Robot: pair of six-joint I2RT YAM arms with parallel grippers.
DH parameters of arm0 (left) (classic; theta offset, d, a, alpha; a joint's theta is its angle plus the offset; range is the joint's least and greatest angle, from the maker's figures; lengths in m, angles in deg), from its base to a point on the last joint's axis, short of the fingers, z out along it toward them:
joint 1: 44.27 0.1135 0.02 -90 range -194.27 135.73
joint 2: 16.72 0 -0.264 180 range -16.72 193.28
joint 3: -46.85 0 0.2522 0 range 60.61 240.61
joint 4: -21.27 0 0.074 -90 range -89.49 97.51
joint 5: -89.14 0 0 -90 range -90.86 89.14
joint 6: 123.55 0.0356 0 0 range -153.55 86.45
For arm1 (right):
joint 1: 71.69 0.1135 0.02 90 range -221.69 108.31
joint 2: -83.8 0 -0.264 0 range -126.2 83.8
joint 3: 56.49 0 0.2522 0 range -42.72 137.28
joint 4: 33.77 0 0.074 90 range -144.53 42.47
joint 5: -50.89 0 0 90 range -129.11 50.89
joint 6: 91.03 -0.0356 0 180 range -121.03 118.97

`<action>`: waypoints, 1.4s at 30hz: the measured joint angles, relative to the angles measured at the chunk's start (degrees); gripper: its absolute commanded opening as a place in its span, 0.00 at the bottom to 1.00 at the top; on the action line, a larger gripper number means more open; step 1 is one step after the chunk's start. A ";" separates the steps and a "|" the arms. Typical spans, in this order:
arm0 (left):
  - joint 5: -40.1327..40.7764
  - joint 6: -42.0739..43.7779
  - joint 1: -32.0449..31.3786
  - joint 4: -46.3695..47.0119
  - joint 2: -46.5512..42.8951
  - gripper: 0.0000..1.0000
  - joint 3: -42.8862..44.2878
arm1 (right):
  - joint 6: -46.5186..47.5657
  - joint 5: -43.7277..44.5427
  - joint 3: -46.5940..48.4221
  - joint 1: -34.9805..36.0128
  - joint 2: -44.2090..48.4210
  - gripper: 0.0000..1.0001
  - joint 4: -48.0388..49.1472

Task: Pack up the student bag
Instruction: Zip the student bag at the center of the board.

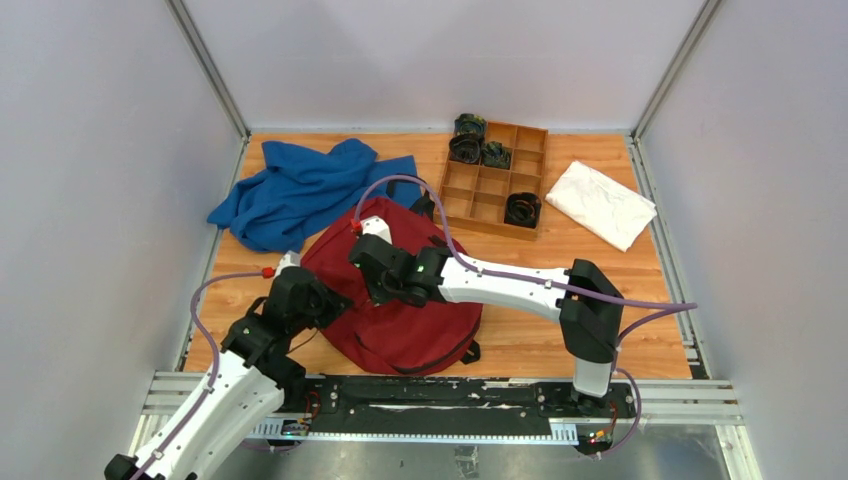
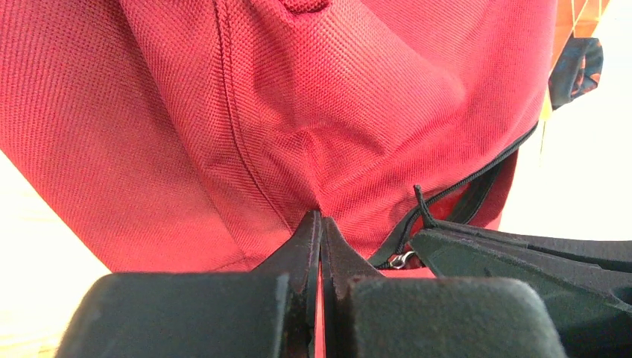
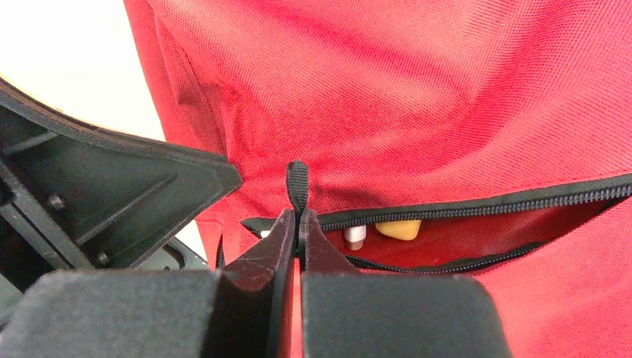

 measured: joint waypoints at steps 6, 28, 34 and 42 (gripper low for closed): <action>0.74 0.02 -0.02 -1.70 -0.31 0.00 0.09 | -0.22 0.17 -0.15 -0.44 0.17 0.00 0.46; 2.40 3.72 0.00 -6.12 0.44 0.00 3.34 | 1.86 1.29 -4.92 -17.55 6.12 0.00 1.14; 2.45 4.68 0.00 -6.67 -1.60 0.00 3.45 | 2.08 -2.40 -5.55 -23.28 3.69 0.00 3.06; 2.32 5.42 0.00 -6.62 -2.45 0.00 3.96 | 2.23 -7.78 -5.84 -26.60 0.04 0.00 4.63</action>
